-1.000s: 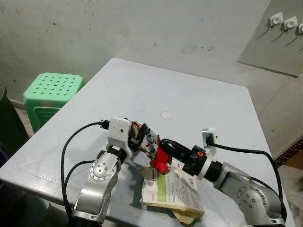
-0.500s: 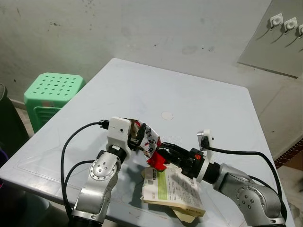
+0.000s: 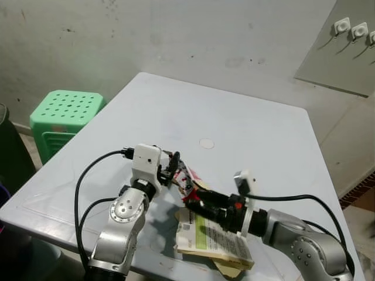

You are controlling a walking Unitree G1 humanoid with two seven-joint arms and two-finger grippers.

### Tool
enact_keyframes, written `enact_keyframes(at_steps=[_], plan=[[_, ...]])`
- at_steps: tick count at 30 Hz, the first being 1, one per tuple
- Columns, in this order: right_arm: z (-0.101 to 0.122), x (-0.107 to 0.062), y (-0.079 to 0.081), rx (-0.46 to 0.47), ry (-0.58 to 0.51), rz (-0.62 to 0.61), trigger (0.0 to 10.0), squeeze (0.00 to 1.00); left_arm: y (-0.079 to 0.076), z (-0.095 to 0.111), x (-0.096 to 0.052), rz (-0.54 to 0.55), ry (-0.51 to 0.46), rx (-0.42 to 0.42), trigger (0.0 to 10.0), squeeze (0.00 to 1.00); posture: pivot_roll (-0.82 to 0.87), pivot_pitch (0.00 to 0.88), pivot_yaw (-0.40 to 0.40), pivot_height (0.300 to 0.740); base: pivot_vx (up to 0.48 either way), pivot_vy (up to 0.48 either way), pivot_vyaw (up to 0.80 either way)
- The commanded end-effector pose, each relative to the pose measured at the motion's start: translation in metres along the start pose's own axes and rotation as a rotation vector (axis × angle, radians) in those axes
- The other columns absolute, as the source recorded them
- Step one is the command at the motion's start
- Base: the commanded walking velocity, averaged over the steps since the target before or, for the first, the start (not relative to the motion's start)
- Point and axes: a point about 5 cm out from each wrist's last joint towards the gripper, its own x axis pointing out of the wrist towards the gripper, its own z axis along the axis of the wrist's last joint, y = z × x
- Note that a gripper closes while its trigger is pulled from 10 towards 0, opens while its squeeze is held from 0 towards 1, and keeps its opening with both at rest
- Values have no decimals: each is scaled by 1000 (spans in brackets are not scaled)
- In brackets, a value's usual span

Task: Picking trash to rubbish bin

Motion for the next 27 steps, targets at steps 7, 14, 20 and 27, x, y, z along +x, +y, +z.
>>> enact_keyframes(at_steps=[7, 14, 20, 27], plan=[[-5, 0, -5, -56, 61, -57, 10000, 0, -1, 0, 1, 4, -2, -2, 10000, 0, -30, 0, -121, 740, 0, 0, 0], [-9, 3, -8, -64, 91, -90, 10000, 0, 0, 0, 1, 8, -2, -2, 10000, 0, -29, 1, -123, 740, 0, 0, 0], [-14, 7, -18, -123, 142, -227, 10000, 0, 0, 1, 1, 11, -2, -4, 10000, 0, -28, 4, -125, 740, 0, 0, 0], [-19, 9, -25, -154, 178, -325, 10000, 0, -1, 1, 1, 15, -2, -9, 10000, 0, -25, 4, -128, 740, 0, 0, 0]])
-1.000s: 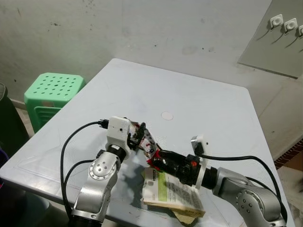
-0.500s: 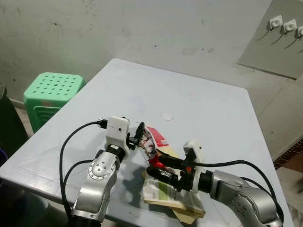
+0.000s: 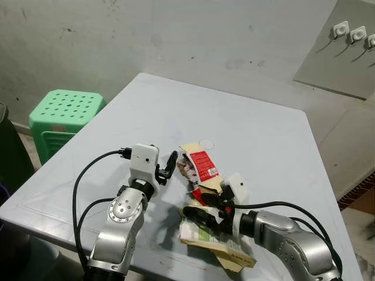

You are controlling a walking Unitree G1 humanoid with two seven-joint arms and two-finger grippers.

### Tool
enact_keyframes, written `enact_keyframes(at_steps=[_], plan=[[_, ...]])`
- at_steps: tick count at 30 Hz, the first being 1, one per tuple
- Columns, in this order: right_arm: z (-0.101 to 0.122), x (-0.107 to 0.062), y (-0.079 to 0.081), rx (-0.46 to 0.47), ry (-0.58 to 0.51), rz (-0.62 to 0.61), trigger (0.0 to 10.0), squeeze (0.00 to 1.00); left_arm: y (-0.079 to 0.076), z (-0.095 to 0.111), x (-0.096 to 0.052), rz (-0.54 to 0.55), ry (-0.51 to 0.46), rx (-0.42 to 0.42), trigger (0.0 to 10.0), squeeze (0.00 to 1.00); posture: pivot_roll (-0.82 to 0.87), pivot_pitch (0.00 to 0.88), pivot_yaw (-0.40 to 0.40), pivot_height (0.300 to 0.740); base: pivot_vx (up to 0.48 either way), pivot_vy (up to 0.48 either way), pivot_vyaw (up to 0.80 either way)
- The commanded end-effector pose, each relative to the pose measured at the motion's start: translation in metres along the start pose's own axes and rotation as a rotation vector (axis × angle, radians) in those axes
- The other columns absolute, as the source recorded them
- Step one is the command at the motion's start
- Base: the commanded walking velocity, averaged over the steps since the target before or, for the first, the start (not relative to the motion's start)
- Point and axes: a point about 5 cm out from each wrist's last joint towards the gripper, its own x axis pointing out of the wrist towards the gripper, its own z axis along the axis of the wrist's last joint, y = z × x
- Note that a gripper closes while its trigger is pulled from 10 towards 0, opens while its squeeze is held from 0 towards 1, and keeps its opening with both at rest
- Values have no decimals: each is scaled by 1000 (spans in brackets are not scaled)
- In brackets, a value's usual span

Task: Picking trash to rubbish bin

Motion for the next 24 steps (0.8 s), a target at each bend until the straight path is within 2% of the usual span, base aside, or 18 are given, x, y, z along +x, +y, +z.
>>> enact_keyframes(at_steps=[1, 4, 6, 7, 8, 9, 10, 11, 12, 13, 14, 16, 18, 20, 21, 22, 24], plan=[[-8, -1, -9, -5, 42, -73, 10000, 0, -4, 1, 1, -3, 2, -3, 10000, 0, -24, 5, -128, 740, 0, 0, 0], [-10, 0, -11, 1, 56, -101, 10000, 0, -4, 0, 1, -3, 2, -4, 10000, 0, -23, 4, -128, 740, 0, 0, 0], [-7, 0, -11, 1, 21, -103, 5373, 0, -4, 1, 1, -3, 1, -4, 10000, 0, -21, 2, -128, 740, 0, 0, 0], [-4, -1, -9, -13, -18, -78, 4824, 0, -4, 1, 1, -2, 1, -4, 10000, 0, -22, 0, -127, 740, 0, 0, 0], [-4, -1, -9, -13, -18, -78, 4824, 0, -4, 1, 1, -2, 1, -4, 10000, 0, -22, 0, -127, 740, 0, 0, 0], [-1, -3, -5, -2, -59, -19, 5804, 0, -4, 1, 1, -2, 0, -4, 10000, 0, -21, 0, -127, 740, 0, 0, 0], [0, -4, -4, 14, -74, 10, 5804, 0, -4, 0, 1, -2, 0, -4, 10000, 0, -21, 0, -127, 740, 0, 0, 0], [2, -7, 1, 33, -96, 93, 5647, 0, -4, 1, 1, -3, 0, -4, 10000, 0, -21, 0, -127, 740, 0, 0, 0], [6, -13, 8, 38, -154, 221, 7961, 0, -4, 1, 1, -3, -1, -4, 10000, 0, -22, 0, -126, 740, 0, 0, 0], [8, -14, 10, 38, -169, 251, 7961, 0, -4, 1, 1, -4, -1, -4, 10000, 0, -22, 0, -126, 740, 0, 0, 0], [9, -17, 11, 54, -186, 285, 10000, 0, -5, 1, 1, -5, -2, -4, 10000, 0, -22, 0, -126, 740, 0, 0, 0], [13, -23, 14, 108, -209, 371, 9725, 0, -5, 1, 1, -7, -2, -4, 10000, 0, -23, 0, -125, 740, 0, 0, 0], [14, -26, 14, 110, -217, 392, 9569, 0, -5, 1, 2, -10, -3, -4, 10000, 0, -25, 0, -124, 740, 0, 0, 0], [19, -31, 16, 127, -248, 451, 9961, 0, -6, 1, 2, -13, -3, -4, 10000, 0, -27, 0, -122, 740, 0, 0, 0], [21, -33, 17, 123, -258, 471, 8157, 0, -6, 0, 3, -15, -3, -3, 10000, 0, -27, 0, -121, 740, 0, 0, 0], [23, -34, 16, 109, -261, 475, 10000, 0, -6, 1, 3, -16, -3, -3, 10000, 0, -29, 0, -120, 740, 0, 0, 0], [28, -33, 12, 118, -288, 454, 10000, 0, -7, 1, 4, -19, -5, -3, 10000, 0, -29, 0, -120, 740, 0, 0, 0]])
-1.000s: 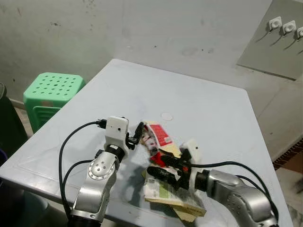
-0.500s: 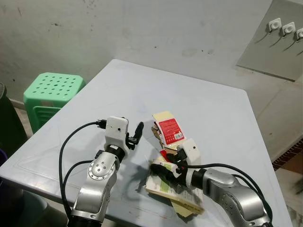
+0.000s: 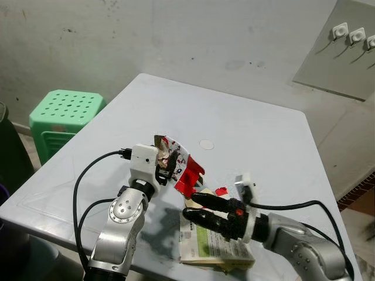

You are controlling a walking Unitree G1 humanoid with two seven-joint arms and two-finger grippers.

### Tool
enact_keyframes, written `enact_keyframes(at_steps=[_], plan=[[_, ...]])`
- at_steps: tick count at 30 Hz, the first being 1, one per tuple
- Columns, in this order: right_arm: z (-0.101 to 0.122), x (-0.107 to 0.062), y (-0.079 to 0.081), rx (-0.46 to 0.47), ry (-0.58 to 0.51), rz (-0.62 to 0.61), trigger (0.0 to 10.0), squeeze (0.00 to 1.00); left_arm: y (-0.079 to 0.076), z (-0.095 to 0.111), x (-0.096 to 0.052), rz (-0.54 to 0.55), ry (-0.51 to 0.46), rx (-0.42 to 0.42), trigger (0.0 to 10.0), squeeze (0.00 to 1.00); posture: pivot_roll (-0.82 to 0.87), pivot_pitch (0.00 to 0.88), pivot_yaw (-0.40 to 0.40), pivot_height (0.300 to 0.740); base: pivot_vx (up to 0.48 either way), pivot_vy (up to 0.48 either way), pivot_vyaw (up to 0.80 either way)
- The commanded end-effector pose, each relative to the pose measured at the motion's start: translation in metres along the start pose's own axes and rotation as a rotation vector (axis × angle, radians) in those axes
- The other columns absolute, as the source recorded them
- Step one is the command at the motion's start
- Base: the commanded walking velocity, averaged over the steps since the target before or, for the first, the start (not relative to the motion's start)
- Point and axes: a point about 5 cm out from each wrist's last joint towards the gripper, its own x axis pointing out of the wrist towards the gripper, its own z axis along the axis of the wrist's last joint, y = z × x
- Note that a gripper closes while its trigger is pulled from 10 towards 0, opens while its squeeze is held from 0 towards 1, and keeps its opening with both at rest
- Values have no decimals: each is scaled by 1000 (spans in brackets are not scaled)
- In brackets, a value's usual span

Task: Picking trash to rubbish bin

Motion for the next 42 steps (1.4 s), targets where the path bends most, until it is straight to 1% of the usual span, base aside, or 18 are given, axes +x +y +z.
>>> enact_keyframes(at_steps=[1, 5, 7, 10, 11, 12, 13, 18, 21, 26, 27, 30, 32, 34, 36, 39, 40, 42], plan=[[12, -3, -2, -7, -47, -5, 10000, 0, -6, 2, 4, -20, -4, 2, 10000, 0, -29, 0, -120, 740, 0, 0, 0], [17, -2, -7, -18, -83, -32, 10000, 0, -6, 1, 4, -23, -5, 4, 10000, 0, -27, 0, -116, 740, 0, 0, 0], [21, -1, -13, -6, -107, -77, 10000, 0, -6, 2, 5, -26, -8, 7, 10000, 0, -24, 0, -115, 740, 0, 0, 0], [22, 0, -16, -17, -120, -94, 10000, 0, -6, 2, 5, -26, -9, 8, 10000, 0, -22, 0, -116, 740, 0, 0, 0], [23, -1, -16, 8, -136, -85, 10000, 600, -6, 3, 5, -25, -9, 9, 10000, 0, -21, 0, -116, 740, 0, 0, 0], [24, -1, -17, 26, -146, -87, 10000, 1000, -5, 3, 5, -24, -10, 8, 10000, 0, -21, 0, -116, 740, 0, 0, 0], [25, -2, -18, 68, -168, -72, 10000, 1000, -5, 3, 6, -21, -11, 9, 10000, 0, -20, 0, -117, 740, 0, 0, 0], [35, -4, -24, 41, -225, -109, 10000, 1000, -4, 4, 6, -16, -12, 8, 10000, 0, -20, 0, -119, 740, 0, 0, 0], [36, -5, -28, 16, -210, -147, 10000, 1000, -4, 4, 6, -14, -12, 6, 10000, 0, -20, 0, -120, 740, 0, 0, 0], [37, -4, -32, 4, -210, -176, 10000, 1000, -4, 4, 7, -11, -14, 4, 10000, 0, -19, 0, -122, 740, 0, 0, 0], [37, -3, -34, -19, -200, -205, 10000, 1000, -4, 4, 7, -10, -15, 4, 10000, 0, -18, 0, -122, 740, 0, 0, 0], [35, 0, -42, -49, -182, -297, 10000, 1000, -3, 5, 7, -8, -16, 3, 10000, 0, -19, 0, -121, 740, 0, 0, 0], [35, 2, -44, -74, -175, -325, 10000, 1000, -3, 4, 7, -7, -16, 2, 10000, 0, -18, 0, -122, 740, 0, 0, 0], [35, 4, -49, -93, -170, -393, 10000, 1000, -3, 4, 7, -6, -15, 2, 10000, 0, -17, 0, -122, 740, 0, 0, 0], [34, 5, -53, -136, -153, -452, 10000, 1000, -3, 5, 7, -5, -15, 2, 10000, 0, -16, 0, -120, 740, 0, 0, 0], [33, 7, -57, -143, -134, -488, 10000, 1000, -3, 5, 7, -5, -16, 1, 10000, 0, -16, 0, -120, 740, 0, 0, 0], [30, 9, -60, -169, -114, -525, 10000, 1000, -3, 5, 7, -4, -16, 2, 10000, 0, -15, 0, -120, 740, 0, 0, 0], [28, 10, -62, -182, -99, -553, 10000, 1000, -3, 5, 6, -4, -16, 2, 10000, 0, -15, 0, -118, 740, 0, 0, 0]])
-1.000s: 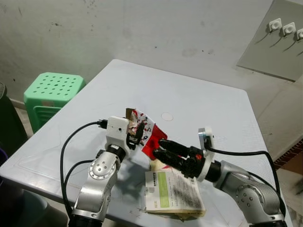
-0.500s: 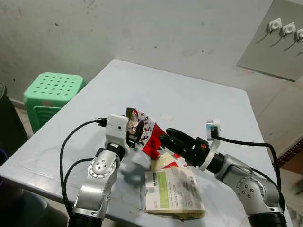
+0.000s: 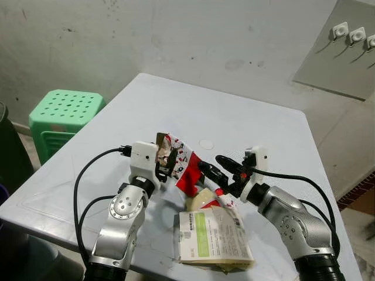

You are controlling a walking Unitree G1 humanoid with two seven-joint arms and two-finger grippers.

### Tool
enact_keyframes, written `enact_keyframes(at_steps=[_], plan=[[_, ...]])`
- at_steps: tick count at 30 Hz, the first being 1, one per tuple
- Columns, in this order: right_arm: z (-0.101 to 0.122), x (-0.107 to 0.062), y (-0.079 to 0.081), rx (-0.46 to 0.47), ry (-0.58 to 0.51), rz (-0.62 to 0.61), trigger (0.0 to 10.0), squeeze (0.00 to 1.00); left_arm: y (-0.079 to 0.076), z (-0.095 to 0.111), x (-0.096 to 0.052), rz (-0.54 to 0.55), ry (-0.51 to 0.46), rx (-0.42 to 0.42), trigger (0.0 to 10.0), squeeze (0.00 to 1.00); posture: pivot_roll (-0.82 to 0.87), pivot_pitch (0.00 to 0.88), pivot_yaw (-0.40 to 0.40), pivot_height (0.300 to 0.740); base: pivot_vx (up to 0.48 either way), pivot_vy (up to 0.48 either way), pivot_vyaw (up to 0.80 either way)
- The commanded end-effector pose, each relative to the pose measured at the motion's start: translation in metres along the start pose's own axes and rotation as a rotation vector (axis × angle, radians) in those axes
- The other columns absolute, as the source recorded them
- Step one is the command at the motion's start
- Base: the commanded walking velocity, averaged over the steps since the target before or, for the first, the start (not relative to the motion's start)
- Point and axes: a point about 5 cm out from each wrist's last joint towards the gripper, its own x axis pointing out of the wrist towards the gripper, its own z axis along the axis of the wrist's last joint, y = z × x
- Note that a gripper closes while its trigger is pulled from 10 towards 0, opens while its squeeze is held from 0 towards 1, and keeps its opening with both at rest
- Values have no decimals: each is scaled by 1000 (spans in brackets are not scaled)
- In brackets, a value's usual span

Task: Picking trash to rubbish bin

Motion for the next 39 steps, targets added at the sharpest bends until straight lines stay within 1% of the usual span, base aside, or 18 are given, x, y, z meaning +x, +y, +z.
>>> enact_keyframes(at_steps=[1, 3, 5, 6, 8, 10, 14, 16, 17, 18, 19, 20, 21, 22, 23, 24, 33, 39], plan=[[-1, 2, -5, -48, 20, -50, 10000, 1000, -4, 2, 2, -9, -6, 0, 10000, 0, -14, 0, -119, 740, 0, 0, 0], [-2, 3, -5, -68, 28, -65, 10000, 1000, -4, 2, 1, -9, -6, 0, 10000, 0, -14, 0, -118, 740, 0, 0, 0], [-4, 4, -5, -63, 50, -65, 10000, 1000, -4, 2, 1, -9, -5, 1, 10000, 0, -14, 0, -118, 740, 0, 0, 0], [-7, 4, -5, -63, 71, -59, 10000, 0, -4, 2, 1, -8, -5, 2, 10000, 0, -14, 0, -118, 740, 0, 0, 0], [-8, 5, -4, -62, 74, -61, 10000, 0, -4, 2, 1, -8, -4, 2, 10000, 0, -14, 0, -117, 740, 0, 0, 0], [-11, 8, -3, -94, 72, -82, 10000, 0, -4, 2, 1, -8, -3, 2, 10000, 0, -15, 0, -117, 740, 0, 0, 0], [-13, 11, -2, -73, 82, -87, 10000, 0, -5, 1, 1, -10, -1, 0, 10000, 0, -16, 0, -117, 740, 0, 0, 0], [-10, 14, 2, -84, 24, -85, 10000, 0, -5, 1, 0, -12, 2, 0, 10000, 0, -19, 0, -114, 740, 0, 0, 0], [-9, 15, 2, -72, 16, -87, 6667, 0, -5, 1, 0, -13, 3, 0, 10000, 0, -19, 0, -115, 740, 0, 0, 0], [-9, 16, 3, -63, 15, -88, 6667, 0, -6, 1, 0, -13, 3, 1, 10000, 0, -19, 0, -115, 740, 0, 0, 0], [-9, 17, 3, -77, 2, -101, 7686, 0, -6, 1, 0, -14, 4, 0, 10000, 0, -19, 0, -114, 740, 0, 0, 0], [-8, 18, 3, -95, -9, -111, 7686, 0, -6, 0, 0, -14, 4, 0, 10000, 0, -20, 0, -112, 740, 0, 0, 0], [-8, 19, 3, -99, -15, -113, 4745, 0, -6, 0, 0, -15, 5, -1, 10000, 0, -21, 0, -111, 740, 0, 0, 0], [-7, 20, 4, -95, -21, -108, 3059, 0, -6, 0, 0, -19, 6, -2, 10000, 0, -21, 0, -111, 740, 0, 0, 0], [-7, 21, 4, -90, -25, -102, 4510, 0, -6, 0, 0, -25, 11, -4, 10000, 0, -21, 0, -109, 740, 0, 0, 0], [-7, 24, 5, -94, -18, -105, 10000, 0, -8, -1, -1, -36, 16, -4, 10000, 0, -21, 0, -106, 740, 0, 0, 0], [-9, 27, 4, -101, -18, -100, 10000, 0, -23, -8, -11, -116, 47, 5, 10000, 0, -16, 0, -103, 740, 0, 0, 0], [-11, 26, 2, -103, -2, -92, 10000, 0, -32, 4, -20, -168, 20, 9, 10000, 0, -6, 0, -107, 740, 0, 0, 0]])
